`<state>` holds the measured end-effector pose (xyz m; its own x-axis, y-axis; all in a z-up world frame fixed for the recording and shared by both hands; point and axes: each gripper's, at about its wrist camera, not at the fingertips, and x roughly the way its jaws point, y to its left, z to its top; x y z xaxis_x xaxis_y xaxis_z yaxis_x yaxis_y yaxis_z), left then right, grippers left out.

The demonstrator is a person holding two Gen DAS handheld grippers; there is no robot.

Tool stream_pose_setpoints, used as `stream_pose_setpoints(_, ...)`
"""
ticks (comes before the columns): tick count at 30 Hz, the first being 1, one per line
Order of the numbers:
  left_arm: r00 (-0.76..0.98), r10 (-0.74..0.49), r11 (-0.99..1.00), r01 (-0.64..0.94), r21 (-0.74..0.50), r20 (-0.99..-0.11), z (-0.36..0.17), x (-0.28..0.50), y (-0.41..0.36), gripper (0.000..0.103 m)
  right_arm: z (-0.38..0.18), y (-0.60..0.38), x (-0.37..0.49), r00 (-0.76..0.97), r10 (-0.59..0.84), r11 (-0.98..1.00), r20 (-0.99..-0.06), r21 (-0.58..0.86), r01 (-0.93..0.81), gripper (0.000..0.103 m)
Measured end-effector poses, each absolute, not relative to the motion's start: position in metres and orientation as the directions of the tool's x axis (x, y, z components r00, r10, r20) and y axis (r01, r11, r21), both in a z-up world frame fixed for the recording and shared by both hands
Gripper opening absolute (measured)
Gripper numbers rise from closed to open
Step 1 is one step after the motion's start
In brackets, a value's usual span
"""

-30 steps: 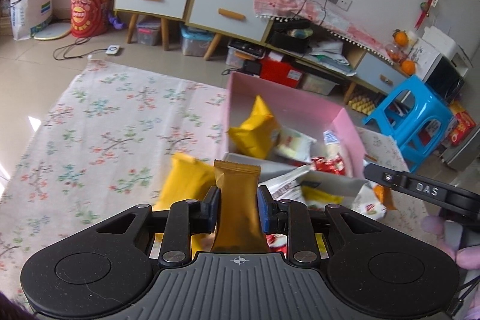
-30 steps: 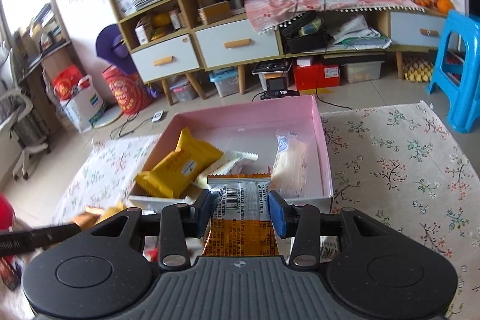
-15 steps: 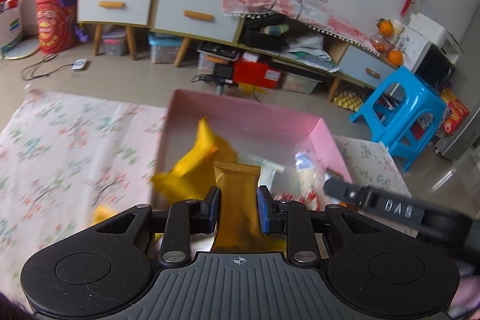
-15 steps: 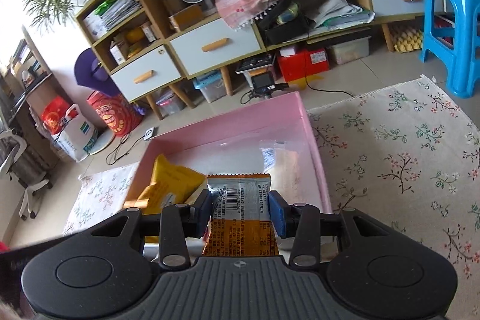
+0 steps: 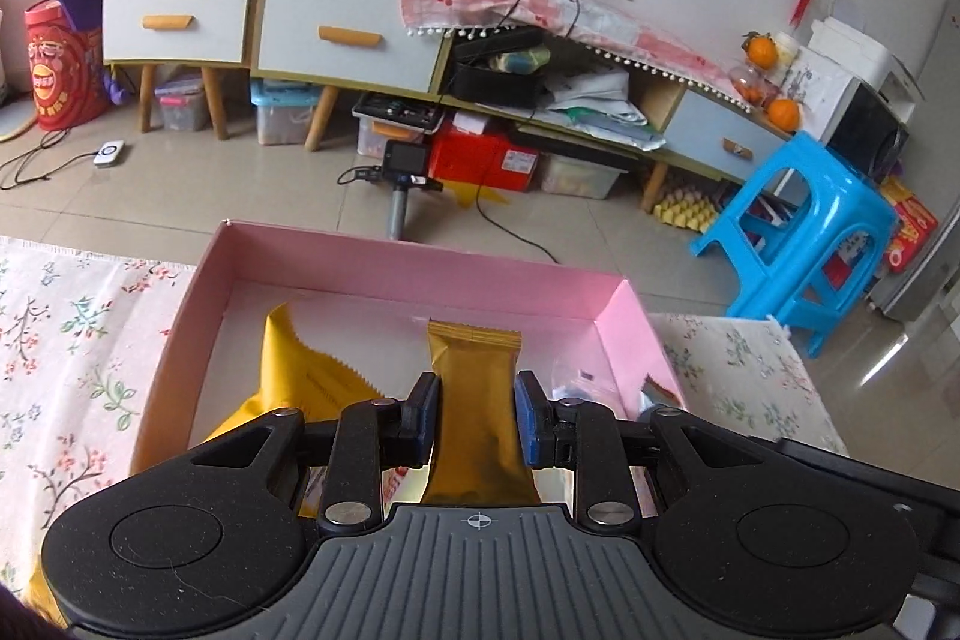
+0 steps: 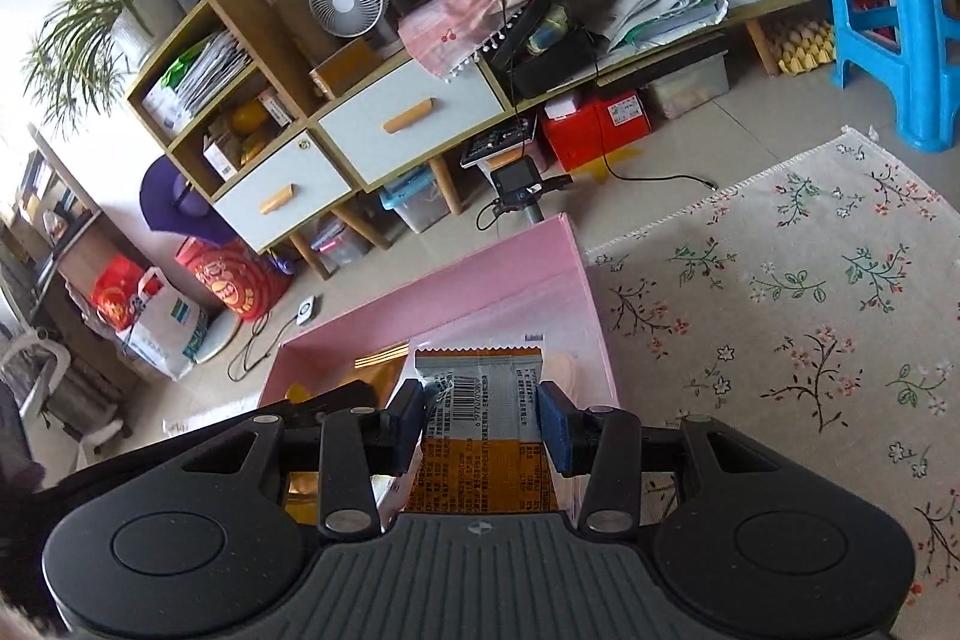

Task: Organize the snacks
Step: 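Open the left tool over the pink box while the right tool releases the orange packet inside, then move the left tool to the yellow pouch while the right tool moves to the yellow chip bag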

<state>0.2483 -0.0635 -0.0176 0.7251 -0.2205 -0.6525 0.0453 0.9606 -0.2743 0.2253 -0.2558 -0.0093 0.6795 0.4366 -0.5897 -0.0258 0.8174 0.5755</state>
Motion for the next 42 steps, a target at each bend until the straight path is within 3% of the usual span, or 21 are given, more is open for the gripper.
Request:
stream_pose_setpoints(4, 0.741, -0.198, 0.962, 0.021, -0.272, -0.642, -0.024, 0.254, -0.065, 0.026, -0.013, -0.258, 0.230, 0.678, 0.459, 0.794, -0.575, 0.608, -0.022, 0.037)
stream_pose_setpoints(6, 0.738, -0.204, 0.959, 0.018, -0.284, -0.643, -0.026, 0.256, -0.064, 0.027, -0.013, -0.257, 0.231, 0.679, 0.460, 0.792, -0.573, 0.610, -0.022, 0.045)
stream_pose_setpoints(12, 0.721, -0.203, 0.957, 0.002, -0.291, -0.663, -0.029, 0.252, -0.058, 0.032, -0.011, -0.261, 0.231, 0.680, 0.447, 0.800, -0.581, 0.599, -0.014, 0.047)
stream_pose_setpoints(25, 0.711, -0.195, 0.961, 0.002, -0.275, -0.675, -0.016, 0.204, -0.036, 0.052, 0.012, -0.272, 0.205, 0.700, 0.416, 0.820, -0.580, 0.573, -0.012, 0.062)
stream_pose_setpoints(35, 0.713, -0.175, 0.972, 0.017, -0.233, -0.679, -0.002, 0.156, -0.016, 0.073, 0.027, -0.248, 0.173, 0.680, 0.371, 0.895, -0.633, 0.439, -0.080, 0.078)
stream_pose_setpoints(42, 0.706, -0.161, 0.980, 0.032, -0.196, -0.690, 0.004, 0.128, -0.004, 0.080, 0.037, -0.236, 0.153, 0.656, 0.372, 0.909, -0.657, 0.401, -0.114, 0.082)
